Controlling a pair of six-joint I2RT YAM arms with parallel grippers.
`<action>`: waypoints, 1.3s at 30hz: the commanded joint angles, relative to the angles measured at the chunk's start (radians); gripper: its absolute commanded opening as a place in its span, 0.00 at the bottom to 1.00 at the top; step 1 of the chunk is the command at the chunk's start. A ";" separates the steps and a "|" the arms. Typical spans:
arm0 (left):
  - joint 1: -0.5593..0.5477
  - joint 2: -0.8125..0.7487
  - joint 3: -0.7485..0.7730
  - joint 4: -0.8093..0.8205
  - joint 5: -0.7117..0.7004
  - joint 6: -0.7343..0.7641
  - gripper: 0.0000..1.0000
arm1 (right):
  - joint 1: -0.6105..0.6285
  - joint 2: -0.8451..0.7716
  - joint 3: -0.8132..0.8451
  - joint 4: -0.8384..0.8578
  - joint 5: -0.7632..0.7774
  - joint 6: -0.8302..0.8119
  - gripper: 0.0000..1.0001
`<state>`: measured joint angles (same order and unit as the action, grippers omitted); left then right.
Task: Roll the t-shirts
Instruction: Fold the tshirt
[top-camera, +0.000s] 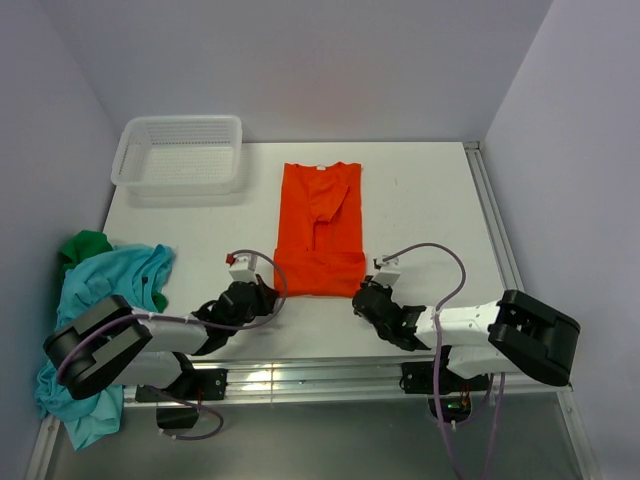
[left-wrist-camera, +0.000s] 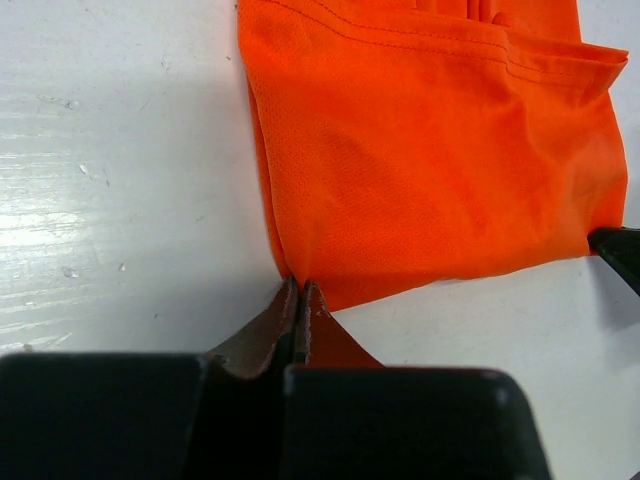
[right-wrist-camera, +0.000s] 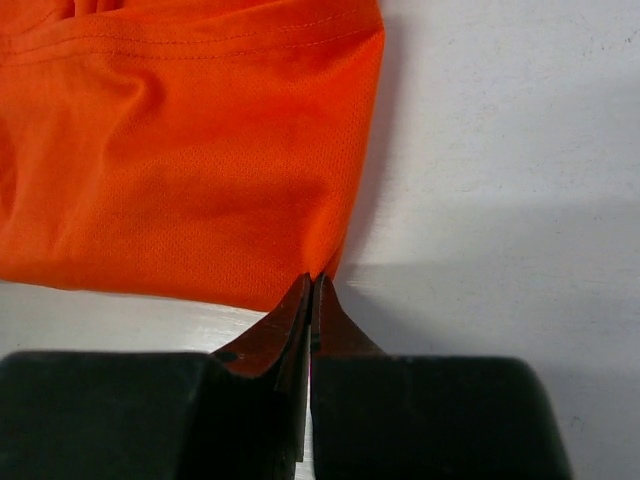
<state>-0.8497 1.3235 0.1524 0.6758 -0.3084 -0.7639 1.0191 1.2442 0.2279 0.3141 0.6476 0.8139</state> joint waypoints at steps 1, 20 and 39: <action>-0.005 -0.059 0.024 -0.076 0.005 -0.002 0.00 | 0.009 0.003 0.057 -0.092 0.027 0.014 0.00; -0.006 -0.461 0.176 -0.700 0.069 -0.123 0.00 | 0.018 -0.249 0.200 -0.569 -0.109 0.105 0.00; 0.090 -0.322 0.461 -0.917 0.158 -0.074 0.00 | -0.069 -0.255 0.447 -0.718 -0.180 -0.104 0.00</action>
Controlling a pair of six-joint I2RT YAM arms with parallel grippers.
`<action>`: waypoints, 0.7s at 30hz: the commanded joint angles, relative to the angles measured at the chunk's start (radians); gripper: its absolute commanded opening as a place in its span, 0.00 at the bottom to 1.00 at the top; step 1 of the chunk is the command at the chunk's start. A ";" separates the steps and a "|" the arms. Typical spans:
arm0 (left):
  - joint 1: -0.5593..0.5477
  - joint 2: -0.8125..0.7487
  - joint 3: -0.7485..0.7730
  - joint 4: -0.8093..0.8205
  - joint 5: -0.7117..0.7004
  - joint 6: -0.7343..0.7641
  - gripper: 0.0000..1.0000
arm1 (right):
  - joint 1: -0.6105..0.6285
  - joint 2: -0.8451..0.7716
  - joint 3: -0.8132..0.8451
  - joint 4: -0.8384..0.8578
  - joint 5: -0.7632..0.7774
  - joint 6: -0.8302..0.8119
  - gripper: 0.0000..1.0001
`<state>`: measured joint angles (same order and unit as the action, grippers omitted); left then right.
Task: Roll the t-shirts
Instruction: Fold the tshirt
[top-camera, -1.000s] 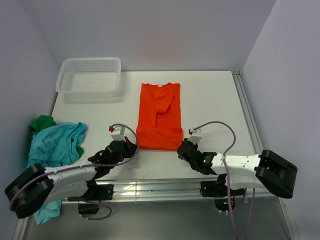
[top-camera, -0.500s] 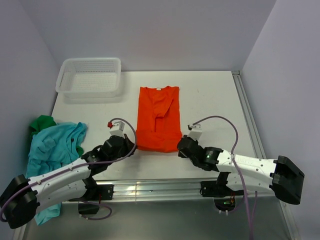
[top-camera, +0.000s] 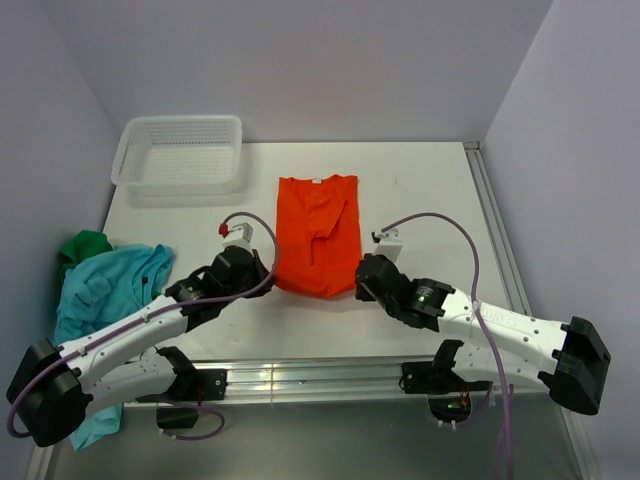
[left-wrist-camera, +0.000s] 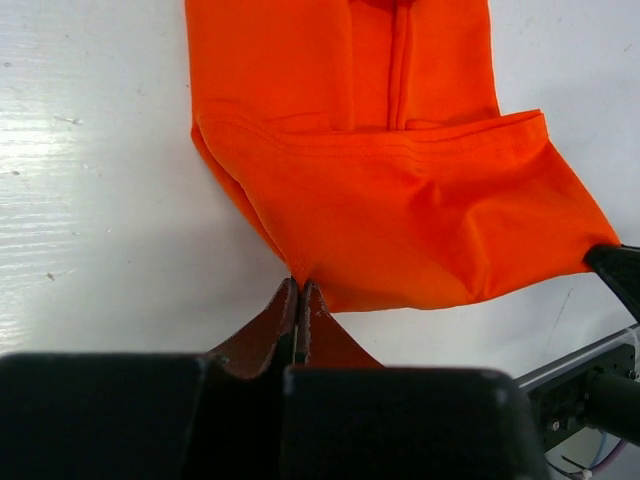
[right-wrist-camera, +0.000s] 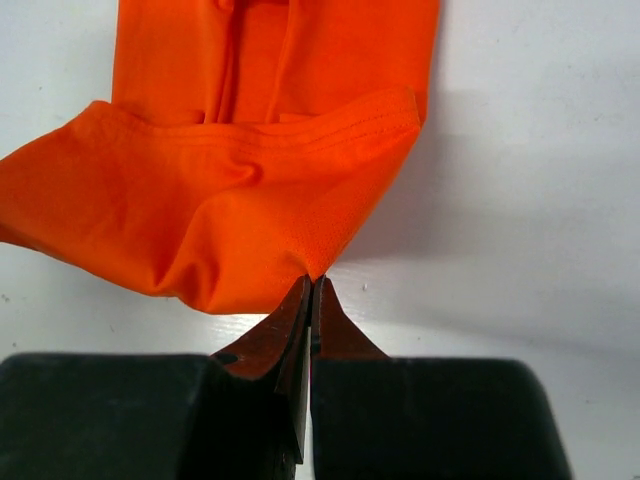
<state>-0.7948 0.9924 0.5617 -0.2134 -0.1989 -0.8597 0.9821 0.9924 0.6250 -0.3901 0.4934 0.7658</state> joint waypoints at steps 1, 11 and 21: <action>0.048 0.012 0.058 -0.030 0.070 0.028 0.00 | -0.058 -0.003 0.053 -0.012 -0.042 -0.063 0.00; 0.163 0.150 0.211 -0.076 0.151 0.083 0.00 | -0.235 0.061 0.131 0.017 -0.230 -0.190 0.00; 0.235 0.316 0.343 -0.103 0.188 0.087 0.00 | -0.350 0.201 0.232 0.036 -0.341 -0.253 0.00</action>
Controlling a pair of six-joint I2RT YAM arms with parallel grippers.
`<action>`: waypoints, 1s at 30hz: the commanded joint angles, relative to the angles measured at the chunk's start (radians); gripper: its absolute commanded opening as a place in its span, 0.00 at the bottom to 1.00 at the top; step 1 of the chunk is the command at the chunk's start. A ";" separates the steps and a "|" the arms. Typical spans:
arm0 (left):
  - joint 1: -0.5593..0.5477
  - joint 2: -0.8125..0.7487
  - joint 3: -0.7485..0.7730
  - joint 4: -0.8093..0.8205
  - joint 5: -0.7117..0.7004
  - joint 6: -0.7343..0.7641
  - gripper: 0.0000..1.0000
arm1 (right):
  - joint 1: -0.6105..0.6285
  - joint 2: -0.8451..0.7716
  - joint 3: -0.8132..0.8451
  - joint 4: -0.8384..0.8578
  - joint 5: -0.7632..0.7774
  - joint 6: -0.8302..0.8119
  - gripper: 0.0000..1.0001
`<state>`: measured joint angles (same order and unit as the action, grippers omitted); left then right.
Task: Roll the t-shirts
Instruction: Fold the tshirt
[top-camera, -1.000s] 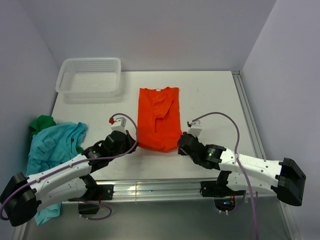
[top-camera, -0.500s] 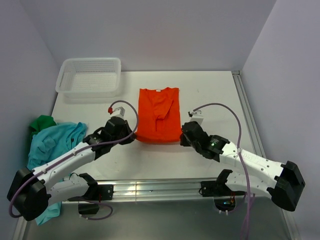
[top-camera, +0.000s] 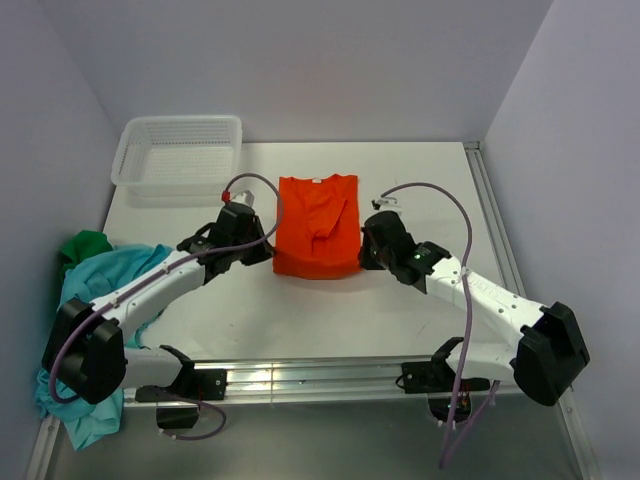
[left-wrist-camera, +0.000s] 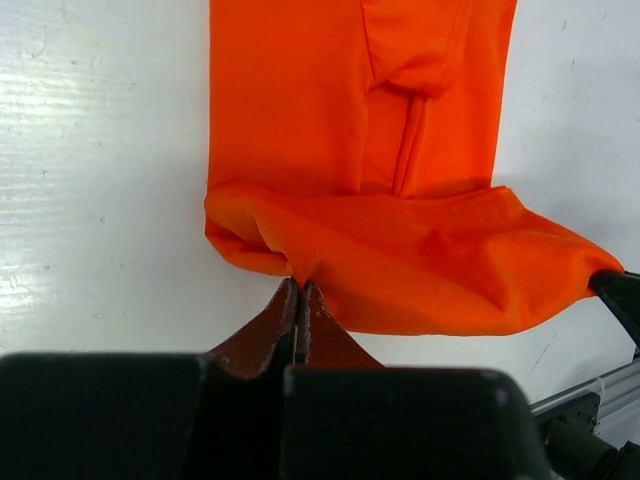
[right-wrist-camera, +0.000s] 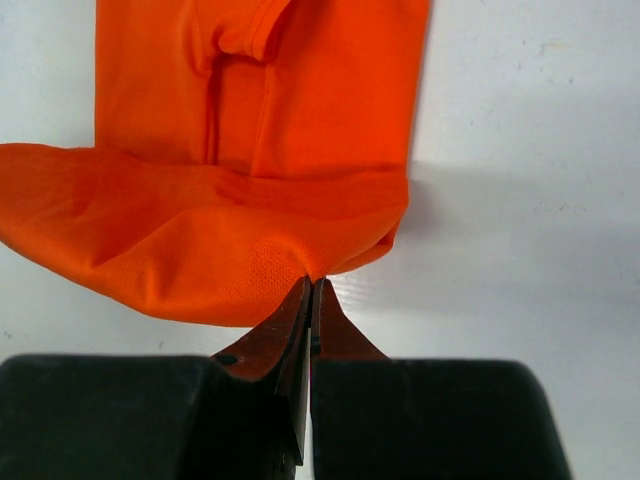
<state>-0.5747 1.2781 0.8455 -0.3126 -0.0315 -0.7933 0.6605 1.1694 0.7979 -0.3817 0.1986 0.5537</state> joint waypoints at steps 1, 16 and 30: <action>0.019 0.042 0.076 -0.002 0.024 0.023 0.00 | -0.050 0.030 0.064 0.035 -0.056 -0.044 0.00; 0.111 0.220 0.208 0.020 0.053 0.055 0.00 | -0.173 0.257 0.205 0.079 -0.129 -0.092 0.00; 0.170 0.450 0.305 0.101 0.071 0.077 0.00 | -0.260 0.512 0.328 0.148 -0.151 -0.101 0.00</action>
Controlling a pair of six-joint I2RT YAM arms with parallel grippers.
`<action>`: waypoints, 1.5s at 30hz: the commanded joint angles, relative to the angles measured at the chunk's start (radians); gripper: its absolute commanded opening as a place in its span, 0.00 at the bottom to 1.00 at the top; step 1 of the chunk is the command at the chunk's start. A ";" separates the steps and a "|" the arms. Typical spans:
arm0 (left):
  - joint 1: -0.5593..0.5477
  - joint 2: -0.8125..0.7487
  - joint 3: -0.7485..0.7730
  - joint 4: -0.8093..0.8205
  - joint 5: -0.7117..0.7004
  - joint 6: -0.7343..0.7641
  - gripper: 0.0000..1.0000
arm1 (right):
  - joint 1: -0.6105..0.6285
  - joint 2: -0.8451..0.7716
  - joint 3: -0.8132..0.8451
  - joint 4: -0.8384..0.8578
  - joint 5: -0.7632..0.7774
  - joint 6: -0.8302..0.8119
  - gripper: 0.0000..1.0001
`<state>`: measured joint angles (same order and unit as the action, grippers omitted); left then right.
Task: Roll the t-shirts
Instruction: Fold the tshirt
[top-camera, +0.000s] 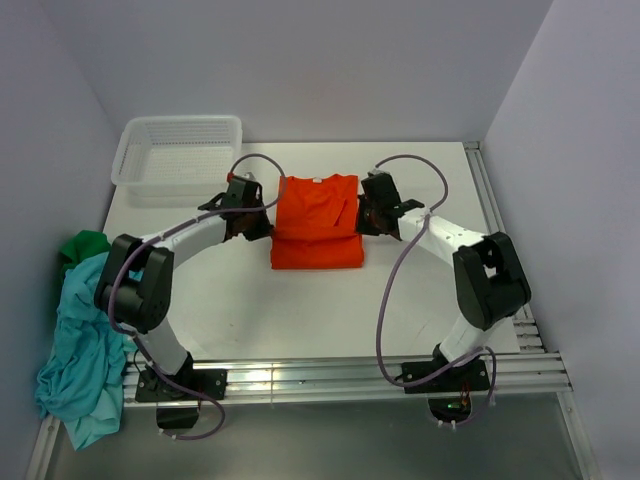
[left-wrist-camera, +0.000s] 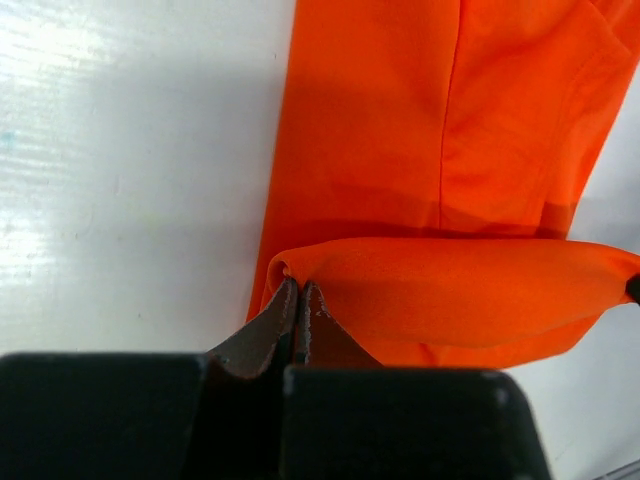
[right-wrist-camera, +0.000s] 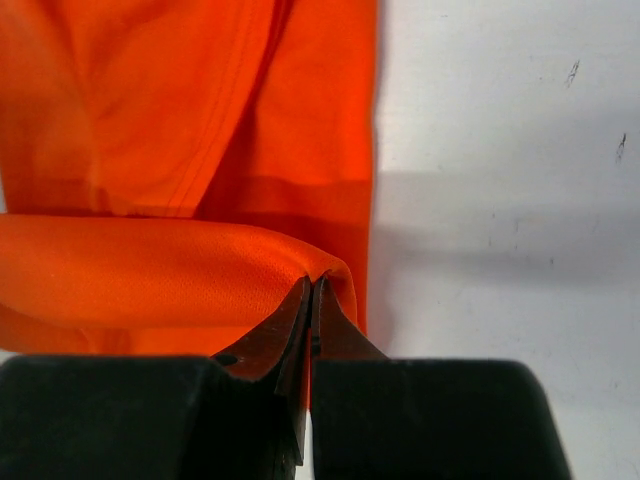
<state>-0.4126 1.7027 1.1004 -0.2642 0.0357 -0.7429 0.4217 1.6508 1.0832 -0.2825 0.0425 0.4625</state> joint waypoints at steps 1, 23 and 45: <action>0.009 0.035 0.052 0.059 0.001 0.025 0.00 | -0.027 0.041 0.044 0.057 0.004 -0.005 0.00; 0.001 -0.230 -0.065 0.160 0.065 0.042 0.54 | -0.037 -0.167 -0.088 0.151 -0.123 0.037 0.22; -0.043 0.041 -0.059 0.388 0.306 -0.003 0.28 | 0.011 0.150 -0.016 0.324 -0.375 0.134 0.00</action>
<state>-0.4633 1.7214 0.9745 0.0566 0.3111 -0.7460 0.4324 1.7683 1.0065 0.0074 -0.3237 0.5900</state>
